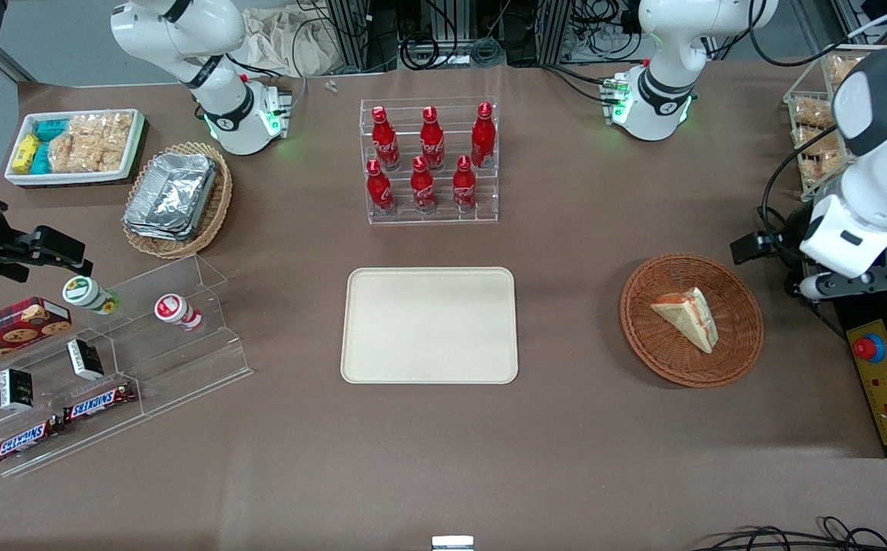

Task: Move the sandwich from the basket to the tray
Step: 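Move the left gripper over the wicker basket above the sandwich, then lower the open left gripper onto the wrapped sandwich in the basket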

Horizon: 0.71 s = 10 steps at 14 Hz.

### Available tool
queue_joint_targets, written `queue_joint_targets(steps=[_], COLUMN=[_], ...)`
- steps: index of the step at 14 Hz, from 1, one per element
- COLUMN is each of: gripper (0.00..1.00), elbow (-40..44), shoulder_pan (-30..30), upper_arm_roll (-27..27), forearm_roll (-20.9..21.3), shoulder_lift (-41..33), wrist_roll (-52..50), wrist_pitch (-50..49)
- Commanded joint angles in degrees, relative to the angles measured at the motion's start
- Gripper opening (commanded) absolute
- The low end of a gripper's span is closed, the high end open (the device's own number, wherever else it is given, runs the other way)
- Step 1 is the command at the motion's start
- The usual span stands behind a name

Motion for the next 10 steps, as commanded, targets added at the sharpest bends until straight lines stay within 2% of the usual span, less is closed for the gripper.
queue_joint_targets(steps=[1, 4, 10], gripper=[1.0, 1.0, 1.0], elbow=[-7.64, -12.49, -13.29], shoulder_pan=[0.39, 0.39, -0.58], upper_arm_roll=[-0.14, -0.14, -0.49], forearm_roll=[0.63, 0.89, 1.07], shoulder_lift=[-0.84, 0.21, 7.24], wrist_roll=[-4.89, -11.84, -23.97], wrist_pitch=[8.27, 15.41, 19.02])
